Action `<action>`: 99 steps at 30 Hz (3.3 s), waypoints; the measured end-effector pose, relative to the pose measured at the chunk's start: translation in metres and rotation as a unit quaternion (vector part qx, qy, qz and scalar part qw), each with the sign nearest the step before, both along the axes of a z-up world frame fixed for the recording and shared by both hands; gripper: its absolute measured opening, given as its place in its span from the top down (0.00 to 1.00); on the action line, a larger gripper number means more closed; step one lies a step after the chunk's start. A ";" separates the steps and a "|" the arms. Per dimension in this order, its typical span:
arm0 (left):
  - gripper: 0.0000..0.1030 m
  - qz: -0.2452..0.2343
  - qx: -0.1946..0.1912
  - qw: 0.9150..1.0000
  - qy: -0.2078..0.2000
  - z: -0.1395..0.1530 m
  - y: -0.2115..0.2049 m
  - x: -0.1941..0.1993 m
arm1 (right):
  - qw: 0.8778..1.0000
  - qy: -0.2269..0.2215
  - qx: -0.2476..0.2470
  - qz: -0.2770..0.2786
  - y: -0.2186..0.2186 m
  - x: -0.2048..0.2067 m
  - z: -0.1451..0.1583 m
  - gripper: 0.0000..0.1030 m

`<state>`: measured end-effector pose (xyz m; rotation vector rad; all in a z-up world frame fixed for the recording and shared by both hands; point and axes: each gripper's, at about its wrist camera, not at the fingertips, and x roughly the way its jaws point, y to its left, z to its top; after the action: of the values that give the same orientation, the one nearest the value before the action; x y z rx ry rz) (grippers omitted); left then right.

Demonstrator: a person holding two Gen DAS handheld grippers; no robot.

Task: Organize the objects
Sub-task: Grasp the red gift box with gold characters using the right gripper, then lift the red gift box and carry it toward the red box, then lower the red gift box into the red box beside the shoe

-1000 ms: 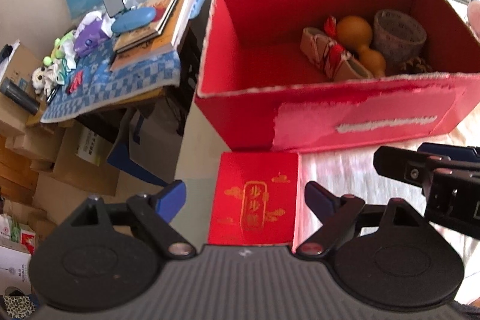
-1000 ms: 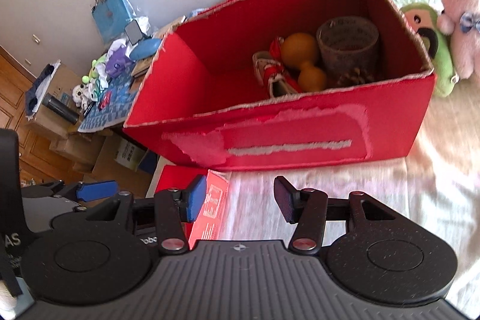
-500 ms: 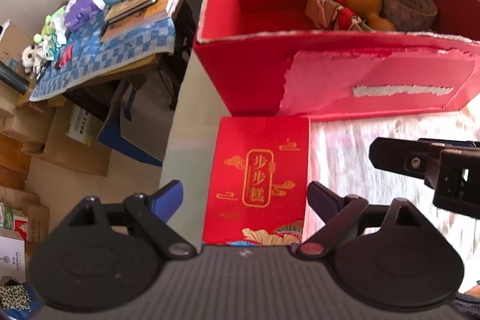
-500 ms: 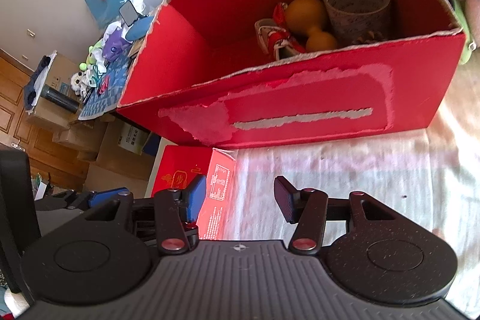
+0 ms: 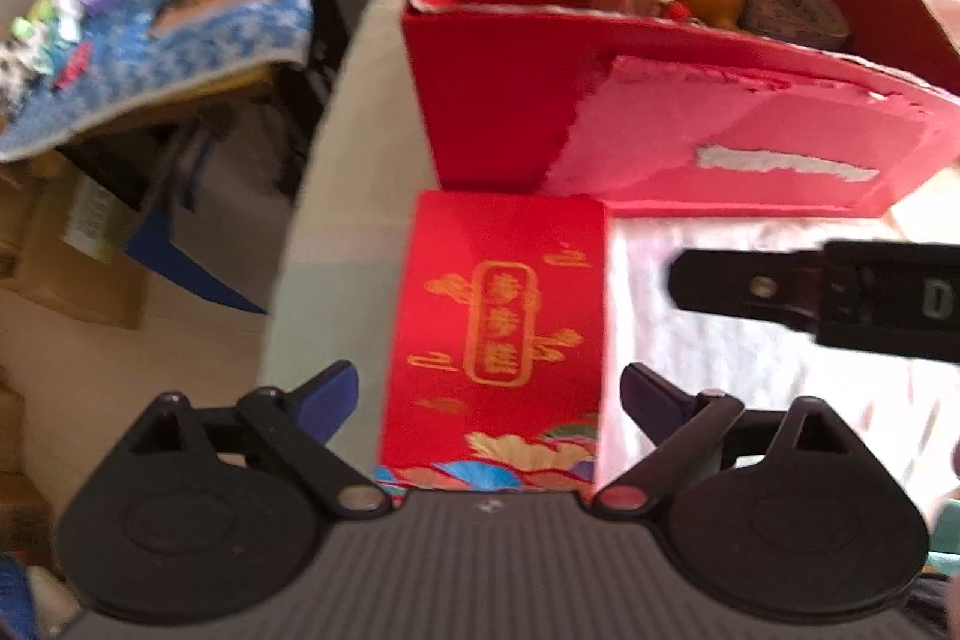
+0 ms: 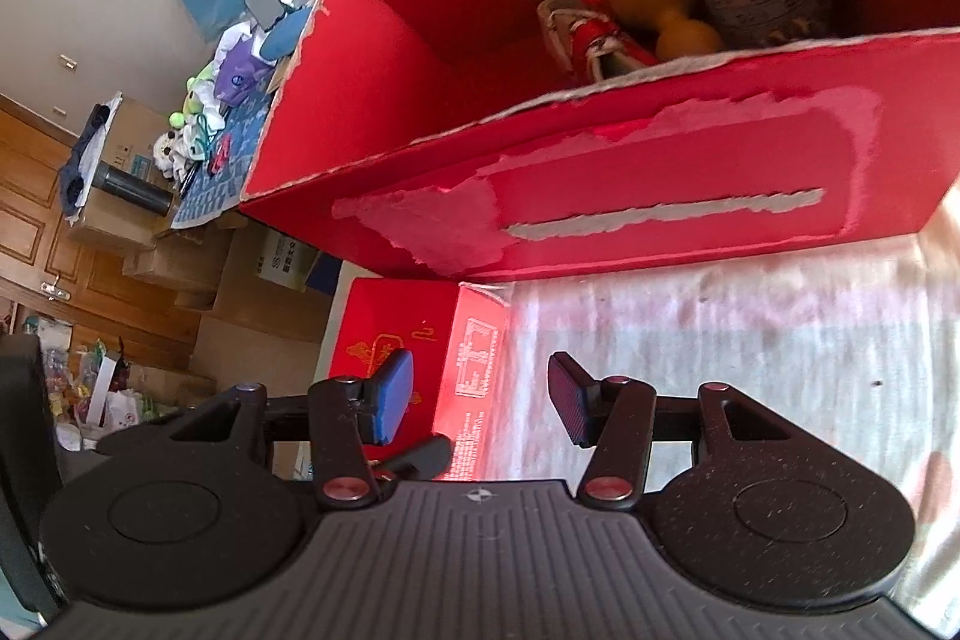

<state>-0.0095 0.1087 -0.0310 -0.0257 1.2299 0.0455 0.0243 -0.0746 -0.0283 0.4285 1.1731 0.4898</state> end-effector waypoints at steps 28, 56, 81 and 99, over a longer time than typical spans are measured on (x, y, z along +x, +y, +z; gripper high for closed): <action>0.22 -0.064 -0.004 0.998 0.017 -0.012 0.002 0.007 | 0.997 0.072 0.018 0.031 0.019 0.010 -0.021 0.58; 0.22 -0.340 0.018 0.940 -0.017 0.029 -0.193 -0.002 | 0.987 0.025 -0.016 -0.159 -0.153 -0.043 0.023 0.57; 0.21 -0.321 -0.008 0.927 -0.193 0.146 -0.196 0.045 | 0.966 -0.186 -0.027 -0.177 -0.147 0.001 0.124 0.57; 0.19 -0.136 -0.012 0.980 -0.142 0.089 -0.074 0.121 | 0.988 -0.153 -0.024 -0.016 -0.025 0.114 0.066 0.58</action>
<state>0.1115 0.0348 0.0584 0.1118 0.9390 -0.2044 0.1378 -0.0995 0.0374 0.3162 0.8793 0.4797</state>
